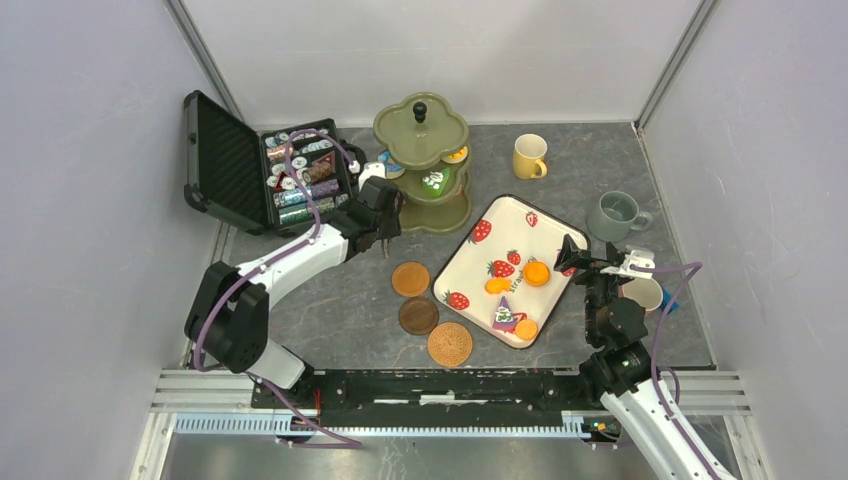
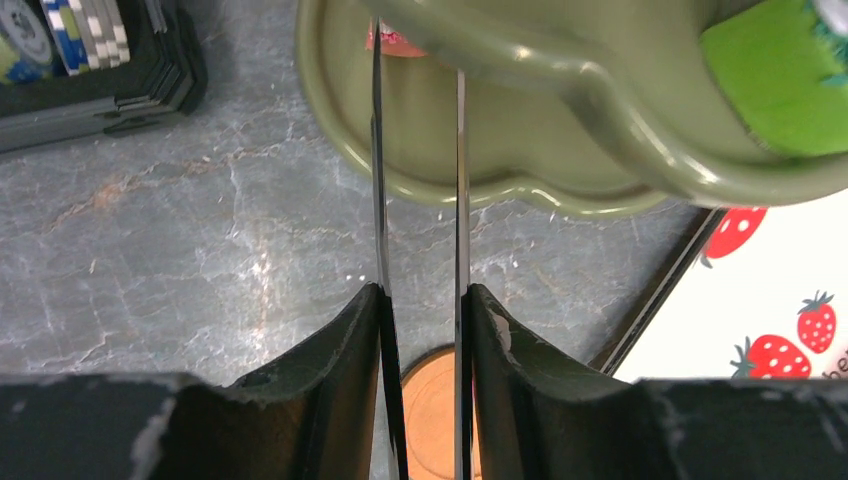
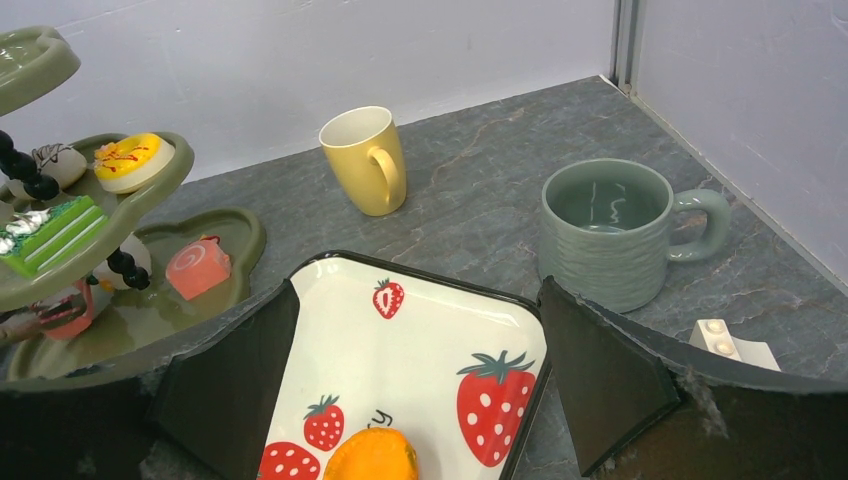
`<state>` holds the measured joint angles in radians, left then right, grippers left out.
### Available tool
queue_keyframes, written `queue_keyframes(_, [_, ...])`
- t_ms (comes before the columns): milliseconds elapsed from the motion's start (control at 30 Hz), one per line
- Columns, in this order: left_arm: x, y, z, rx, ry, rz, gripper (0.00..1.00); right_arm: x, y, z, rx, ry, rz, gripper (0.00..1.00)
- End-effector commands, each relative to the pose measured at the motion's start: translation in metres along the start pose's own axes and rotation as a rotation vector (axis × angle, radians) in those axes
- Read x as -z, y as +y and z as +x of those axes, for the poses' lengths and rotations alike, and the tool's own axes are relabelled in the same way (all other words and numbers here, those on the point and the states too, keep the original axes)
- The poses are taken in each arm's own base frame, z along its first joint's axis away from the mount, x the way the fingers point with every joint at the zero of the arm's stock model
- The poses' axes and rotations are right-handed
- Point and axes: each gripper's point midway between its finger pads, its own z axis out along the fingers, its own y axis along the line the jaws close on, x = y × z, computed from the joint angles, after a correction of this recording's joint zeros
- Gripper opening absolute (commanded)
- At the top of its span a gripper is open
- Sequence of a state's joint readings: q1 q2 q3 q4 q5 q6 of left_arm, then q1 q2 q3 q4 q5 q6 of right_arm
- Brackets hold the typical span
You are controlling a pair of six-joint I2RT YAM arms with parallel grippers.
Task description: Serve the afternoon tea
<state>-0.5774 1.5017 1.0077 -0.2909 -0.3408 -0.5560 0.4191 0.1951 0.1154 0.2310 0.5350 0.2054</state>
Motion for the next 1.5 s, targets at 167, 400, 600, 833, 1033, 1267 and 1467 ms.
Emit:
queue_keyframes(167, [-0.01, -0.023, -0.041, 0.047, -0.086, 0.017, 0.42, -0.001, 0.003, -0.006, -0.023, -0.024, -0.009, 0.98])
queue_keyframes(400, [-0.016, -0.021, -0.042, 0.077, -0.082, -0.014, 0.43, -0.001, 0.004, -0.005, -0.024, -0.023, -0.013, 0.98])
queue_keyframes(600, [-0.014, -0.011, -0.04, 0.125, -0.112, -0.043, 0.43, -0.001, 0.002, -0.005, -0.02, -0.021, -0.003, 0.98])
queue_keyframes(833, [-0.018, -0.017, -0.04, 0.112, -0.102, -0.02, 0.43, -0.001, 0.002, -0.006, -0.022, -0.023, -0.005, 0.98])
queue_keyframes(1033, [-0.027, -0.021, -0.041, 0.107, -0.098, -0.021, 0.47, -0.001, 0.002, -0.006, -0.021, -0.023, -0.005, 0.98])
queue_keyframes(1267, [-0.029, -0.026, -0.043, 0.087, -0.106, 0.006, 0.52, -0.001, 0.003, -0.005, -0.021, -0.022, -0.006, 0.98])
queue_keyframes(1467, [-0.029, -0.031, -0.047, 0.074, -0.115, 0.024, 0.53, -0.001, 0.002, -0.004, -0.02, -0.02, -0.004, 0.98])
